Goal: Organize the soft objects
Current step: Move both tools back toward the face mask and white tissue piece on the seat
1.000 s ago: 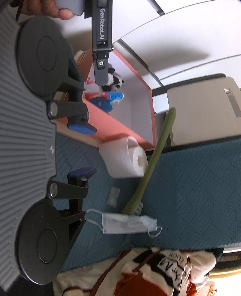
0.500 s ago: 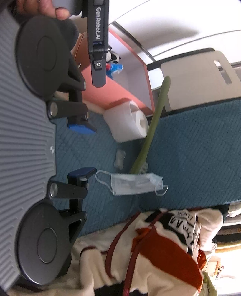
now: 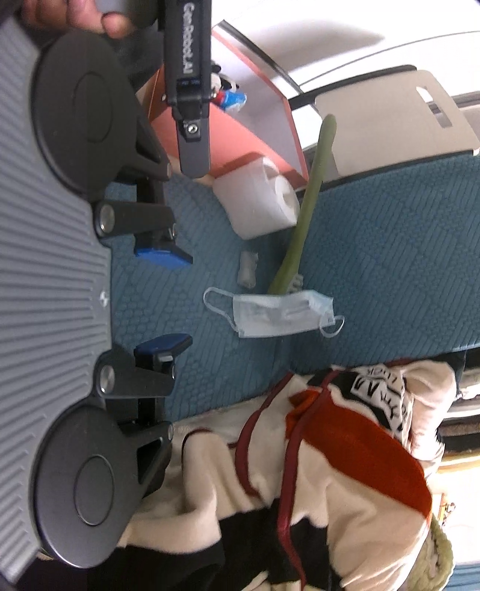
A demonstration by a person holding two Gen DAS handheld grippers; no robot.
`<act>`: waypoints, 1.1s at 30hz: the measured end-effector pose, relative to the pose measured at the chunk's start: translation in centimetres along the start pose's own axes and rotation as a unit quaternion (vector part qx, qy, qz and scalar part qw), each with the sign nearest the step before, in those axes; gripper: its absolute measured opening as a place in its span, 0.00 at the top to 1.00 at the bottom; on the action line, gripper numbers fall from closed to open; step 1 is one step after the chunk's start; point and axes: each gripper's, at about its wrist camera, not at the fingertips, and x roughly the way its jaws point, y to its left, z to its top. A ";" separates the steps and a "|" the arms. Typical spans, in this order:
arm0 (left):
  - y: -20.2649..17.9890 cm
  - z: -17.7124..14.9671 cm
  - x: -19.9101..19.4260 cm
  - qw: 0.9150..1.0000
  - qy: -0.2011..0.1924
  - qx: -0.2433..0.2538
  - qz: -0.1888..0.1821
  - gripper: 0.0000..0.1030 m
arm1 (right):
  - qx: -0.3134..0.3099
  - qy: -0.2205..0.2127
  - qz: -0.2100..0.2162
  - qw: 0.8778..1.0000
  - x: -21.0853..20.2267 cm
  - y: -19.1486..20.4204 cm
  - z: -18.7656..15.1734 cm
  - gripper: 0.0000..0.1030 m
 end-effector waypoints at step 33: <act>2.9 3.1 17.7 0.999 0.018 0.023 0.025 0.25 | 0.046 -0.018 -0.004 0.999 12.9 -2.5 3.7 0.59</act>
